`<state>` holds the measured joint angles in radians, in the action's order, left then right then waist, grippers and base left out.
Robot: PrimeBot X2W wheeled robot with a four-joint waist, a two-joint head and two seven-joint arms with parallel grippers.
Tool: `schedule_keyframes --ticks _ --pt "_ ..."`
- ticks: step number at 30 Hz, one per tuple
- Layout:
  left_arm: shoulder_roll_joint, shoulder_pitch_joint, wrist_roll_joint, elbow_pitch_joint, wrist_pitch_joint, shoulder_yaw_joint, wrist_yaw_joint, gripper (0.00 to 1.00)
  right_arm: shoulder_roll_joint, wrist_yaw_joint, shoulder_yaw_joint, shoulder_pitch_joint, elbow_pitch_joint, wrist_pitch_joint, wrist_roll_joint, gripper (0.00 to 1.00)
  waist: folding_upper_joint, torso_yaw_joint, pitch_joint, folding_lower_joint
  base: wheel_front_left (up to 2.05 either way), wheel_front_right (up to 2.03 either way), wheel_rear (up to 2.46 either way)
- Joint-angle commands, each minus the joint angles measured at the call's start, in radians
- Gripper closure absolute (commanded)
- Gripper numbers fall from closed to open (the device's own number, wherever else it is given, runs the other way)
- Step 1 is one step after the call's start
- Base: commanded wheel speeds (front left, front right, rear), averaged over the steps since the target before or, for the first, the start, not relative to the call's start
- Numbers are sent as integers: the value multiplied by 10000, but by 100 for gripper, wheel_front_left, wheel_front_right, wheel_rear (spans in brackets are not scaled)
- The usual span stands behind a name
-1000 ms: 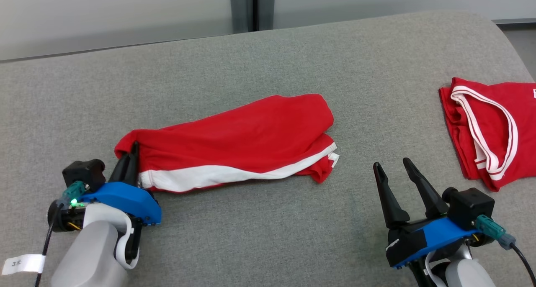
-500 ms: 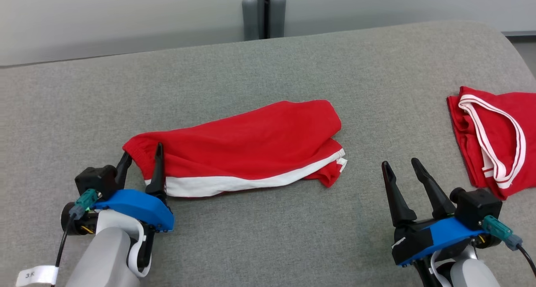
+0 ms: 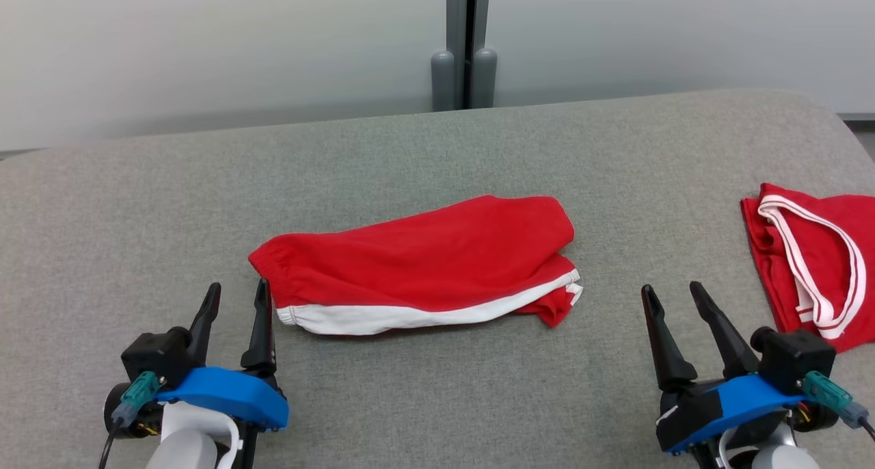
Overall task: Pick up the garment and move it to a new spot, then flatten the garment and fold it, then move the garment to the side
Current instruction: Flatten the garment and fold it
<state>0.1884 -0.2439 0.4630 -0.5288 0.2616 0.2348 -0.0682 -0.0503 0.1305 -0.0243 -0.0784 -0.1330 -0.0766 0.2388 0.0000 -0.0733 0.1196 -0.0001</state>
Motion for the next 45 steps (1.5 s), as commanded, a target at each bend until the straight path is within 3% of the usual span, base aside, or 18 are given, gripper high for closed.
schedule_keyframes --ticks 1,7,15,34,45 --pt "-51 313 -56 441 43 -222 -54 0 -3 6 104 213 49 24 -7 0 0 34 -187 1 0 0 0" --pt "-108 1216 -532 1718 42 -746 -177 0 -4 6 426 626 88 82 -142 0 0 164 -695 1 0 0 0" --pt "-139 2024 -950 2233 44 -1134 -169 0 -4 6 510 1041 170 175 -304 0 0 326 -1068 1 0 0 0" --pt "-186 2133 -859 1757 33 -964 -212 0 -3 6 59 936 134 202 -389 0 0 480 -1089 1 0 0 0" --pt "-265 1109 -631 830 -422 -273 -486 0 -3 6 -212 523 116 162 -288 0 0 297 -584 1 0 0 0"
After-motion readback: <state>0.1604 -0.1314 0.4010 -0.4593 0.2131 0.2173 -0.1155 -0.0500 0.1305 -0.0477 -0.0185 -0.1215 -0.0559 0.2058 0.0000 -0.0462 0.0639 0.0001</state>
